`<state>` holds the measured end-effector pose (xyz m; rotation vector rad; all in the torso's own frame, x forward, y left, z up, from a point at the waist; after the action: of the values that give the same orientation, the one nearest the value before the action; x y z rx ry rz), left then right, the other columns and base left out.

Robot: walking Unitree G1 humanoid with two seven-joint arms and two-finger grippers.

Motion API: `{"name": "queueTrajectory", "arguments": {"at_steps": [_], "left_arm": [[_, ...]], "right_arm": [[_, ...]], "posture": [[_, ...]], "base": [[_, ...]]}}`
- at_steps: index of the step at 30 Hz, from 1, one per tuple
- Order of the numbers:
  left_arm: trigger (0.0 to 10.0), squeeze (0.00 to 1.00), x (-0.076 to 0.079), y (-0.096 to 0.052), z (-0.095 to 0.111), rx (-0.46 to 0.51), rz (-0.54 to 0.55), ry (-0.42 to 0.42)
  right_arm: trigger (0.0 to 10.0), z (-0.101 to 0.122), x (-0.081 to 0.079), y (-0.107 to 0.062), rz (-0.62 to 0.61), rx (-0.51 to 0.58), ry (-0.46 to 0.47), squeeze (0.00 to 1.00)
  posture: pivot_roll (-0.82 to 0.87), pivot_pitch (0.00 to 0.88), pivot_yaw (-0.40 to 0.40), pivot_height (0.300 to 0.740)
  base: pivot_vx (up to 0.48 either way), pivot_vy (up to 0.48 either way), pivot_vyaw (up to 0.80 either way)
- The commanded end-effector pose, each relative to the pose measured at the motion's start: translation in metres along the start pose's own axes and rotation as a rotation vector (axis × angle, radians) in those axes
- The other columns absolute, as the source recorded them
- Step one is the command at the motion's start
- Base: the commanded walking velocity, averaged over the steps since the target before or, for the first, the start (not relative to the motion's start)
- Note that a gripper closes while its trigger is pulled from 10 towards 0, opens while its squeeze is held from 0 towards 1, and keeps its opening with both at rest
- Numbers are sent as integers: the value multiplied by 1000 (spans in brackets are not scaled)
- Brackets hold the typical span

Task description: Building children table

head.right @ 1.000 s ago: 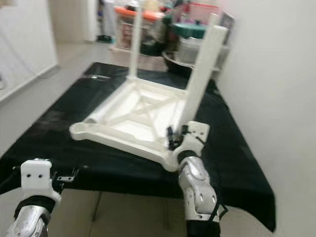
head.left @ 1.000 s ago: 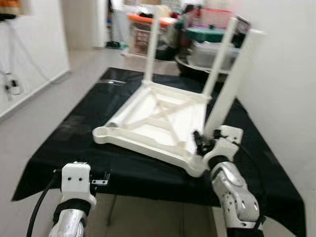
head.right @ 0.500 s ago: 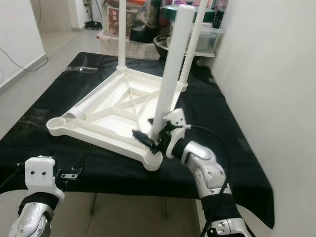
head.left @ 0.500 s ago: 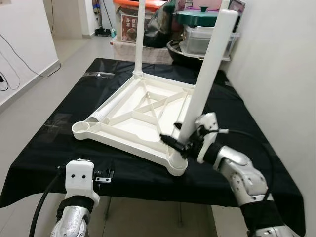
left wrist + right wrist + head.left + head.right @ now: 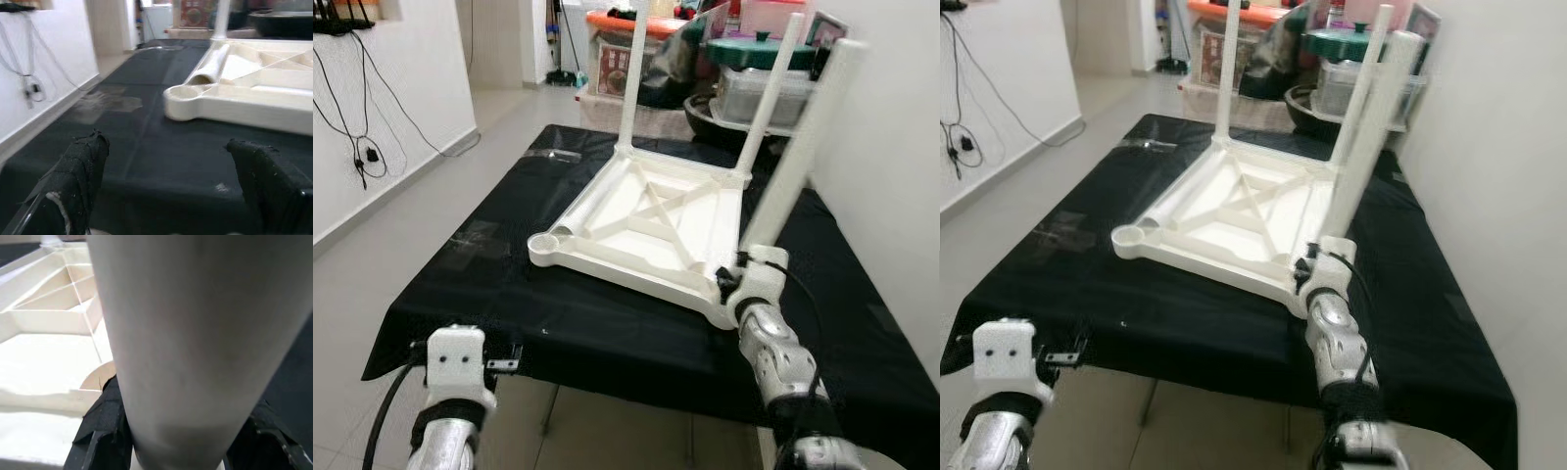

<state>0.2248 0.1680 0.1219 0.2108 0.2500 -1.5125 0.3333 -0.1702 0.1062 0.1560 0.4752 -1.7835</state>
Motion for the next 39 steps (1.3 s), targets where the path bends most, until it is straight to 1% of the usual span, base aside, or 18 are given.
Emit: {"name": "queueTrajectory", "arguments": {"at_steps": [1, 6, 7, 8, 9, 10, 17, 18, 20, 21, 22, 27, 30, 31, 32, 34, 36, 39], "left_arm": [[10000, 0, 4, 0, 0, -3, -14, -3], [10000, 0, 4, 1, 0, 1, -19, -1], [10000, 0, 4, 0, -1, -1, -19, 0], [10000, 0, 4, 0, -1, -3, -16, -1], [10000, 0, 4, 1, -1, -2, -12, -3], [10000, 0, 4, 3, 0, 2, -9, -6], [10000, 0, 7, 6, 3, 18, -11, -10], [10000, 0, 8, 8, 2, 18, -16, -17], [10000, 0, 9, 9, 2, 20, -20, -20], [10000, 0, 11, 10, 4, 29, -27, -15], [10000, 0, 11, 9, 3, 25, -27, -13], [10000, 0, 9, 6, 0, 12, -19, -12], [10000, 0, 10, 8, 1, 18, -20, -11], [10000, 0, 10, 8, 1, 18, -20, -11], [10000, 0, 10, 7, 1, 17, -23, -11], [10000, 0, 8, 5, -1, 11, -19, -10], [10000, 0, 7, 6, -1, 11, -13, -10], [10000, 0, 7, 7, 1, 17, -17, -6]], "right_arm": [[10000, -9, -19, -15, 149, -34, -59, 0], [10000, 4, -34, -31, 313, 45, -75, 0], [10000, 13, -35, -30, 359, 65, -53, 1000], [10000, 19, -35, -25, 401, 65, -62, 1000], [10000, 26, -32, -18, 421, 68, -83, 169], [10000, 33, -29, -11, 436, 63, -84, 0], [10000, 61, -41, -9, 717, 50, -146, 0], [10000, 54, -50, -11, 930, -51, -247, 0], [10000, 48, -51, -12, 990, -97, -287, 0], [3608, 32, -52, -13, 1048, -166, -337, 0], [0, 21, -52, -14, 1068, -209, -365, 0], [0, -7, -46, -17, 1113, -308, -441, 0], [0, 0, -22, 34, 491, -157, -365, 0], [0, 0, -22, 34, 491, -157, -365, 0], [0, 6, -6, 42, 272, -113, -296, 0], [0, 1, 29, 39, -75, -92, -88, 0], [0, -8, 42, 29, -186, -94, -25, 0], [0, -15, 32, 16, -135, -76, -7, 0]], "posture": [[204, 0, -96, 740], [197, 0, -92, 740], [193, 0, -96, 740], [196, 0, -102, 740], [200, 0, -104, 740], [205, 0, -108, 740], [205, 0, -117, 740], [207, 0, -119, 740], [212, 0, -122, 740], [221, 0, -128, 740], [229, 0, -137, 740], [237, 0, -144, 740], [230, 0, -136, 740], [230, 0, -136, 740], [225, 0, -135, 740], [232, 0, -136, 740], [234, 0, -131, 740], [232, 0, -121, 740]], "base": [[0, 0, 0], [0, 0, 0], [0, 0, 0], [0, 0, 0], [0, 0, 0], [0, 0, 0], [0, 0, 0], [0, 0, 0], [0, 0, 0], [0, 0, 0], [0, 0, 0], [0, 0, 0], [0, 0, 0], [0, 0, 0], [0, 0, 0], [0, 0, 0], [0, 0, 0], [0, 0, 0]]}}
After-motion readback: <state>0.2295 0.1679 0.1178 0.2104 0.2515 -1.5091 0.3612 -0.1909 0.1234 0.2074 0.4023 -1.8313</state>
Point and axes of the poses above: a point about 5 cm out from each wrist's last joint towards the gripper, its own y axis pointing out of the wrist towards the gripper, its own z axis along the axis of the wrist's last joint, x = y × z, the point moved 2 cm from there along y, pointing out of the wrist towards the gripper, and after that the axes turned 14 degrees about y, right-handed, at the moved point
